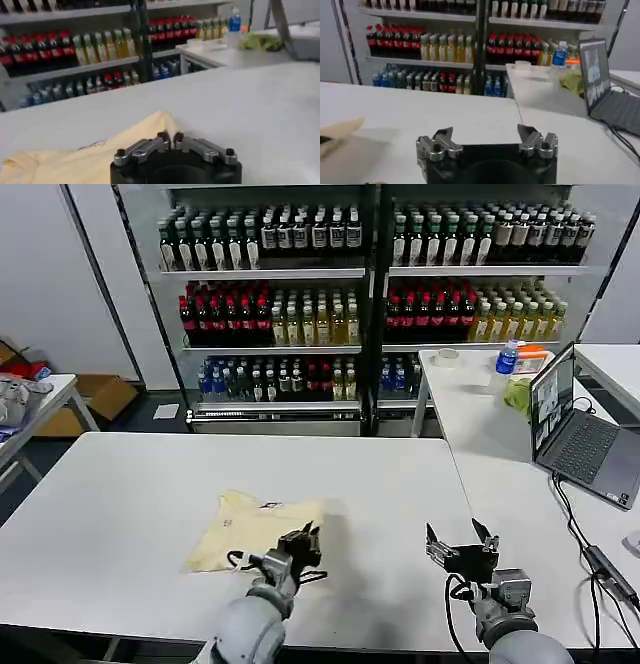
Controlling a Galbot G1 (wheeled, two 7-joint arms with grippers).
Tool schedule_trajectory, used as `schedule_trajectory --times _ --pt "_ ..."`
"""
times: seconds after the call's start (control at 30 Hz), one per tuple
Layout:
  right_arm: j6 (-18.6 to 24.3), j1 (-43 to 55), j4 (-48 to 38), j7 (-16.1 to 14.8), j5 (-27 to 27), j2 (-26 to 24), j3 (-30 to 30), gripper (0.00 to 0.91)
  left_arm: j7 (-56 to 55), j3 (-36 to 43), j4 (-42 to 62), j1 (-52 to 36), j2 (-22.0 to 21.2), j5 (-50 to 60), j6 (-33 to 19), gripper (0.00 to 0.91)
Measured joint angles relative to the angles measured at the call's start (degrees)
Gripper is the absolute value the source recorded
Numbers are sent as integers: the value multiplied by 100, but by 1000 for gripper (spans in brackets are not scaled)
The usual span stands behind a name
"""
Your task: Fold and organize the clothes.
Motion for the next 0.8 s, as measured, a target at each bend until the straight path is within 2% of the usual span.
schedule_trajectory --times 0.2,0.43,0.6,0.8 --pt "140 15 25 -178 -132 -6 -30 907 120 34 43 -150 -110 -663 -339 907" --pt "375 105 -34 -279 -319 34 -118 907 360 -218 -366 4 -115 -1709 -685 907" --pt "641 146 -83 -288 -391 83 -193 907 427 -760 -793 348 29 -2041 -920 907" --pt "931 94 -62 -310 -459 109 -220 907 536 -1633 -1149 977 438 -1851 -1255 907"
